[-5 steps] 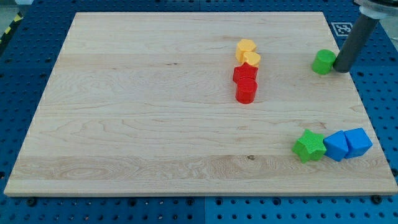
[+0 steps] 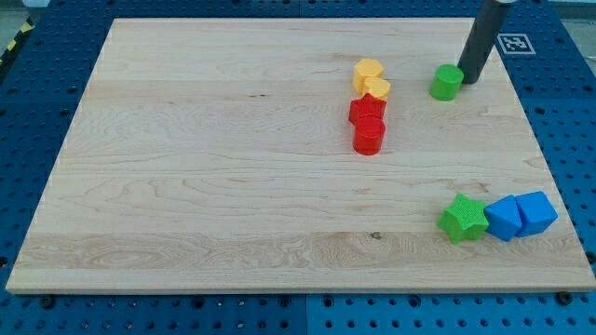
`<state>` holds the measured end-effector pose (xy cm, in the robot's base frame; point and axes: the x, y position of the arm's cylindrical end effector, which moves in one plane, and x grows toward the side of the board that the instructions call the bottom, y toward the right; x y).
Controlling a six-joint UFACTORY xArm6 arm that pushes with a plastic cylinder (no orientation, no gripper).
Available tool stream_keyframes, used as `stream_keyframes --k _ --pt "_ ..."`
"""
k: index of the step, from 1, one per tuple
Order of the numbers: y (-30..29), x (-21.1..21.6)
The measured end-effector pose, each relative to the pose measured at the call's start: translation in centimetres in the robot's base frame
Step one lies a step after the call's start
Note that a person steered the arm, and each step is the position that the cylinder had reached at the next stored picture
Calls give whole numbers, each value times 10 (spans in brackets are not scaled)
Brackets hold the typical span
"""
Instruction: Slide the green circle towards the red circle
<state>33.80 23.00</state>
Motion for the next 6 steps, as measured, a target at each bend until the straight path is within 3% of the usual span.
stream_keyframes --k 1,2,6 --pt "-3 1" --pt "-34 -26" --pt "-25 28"
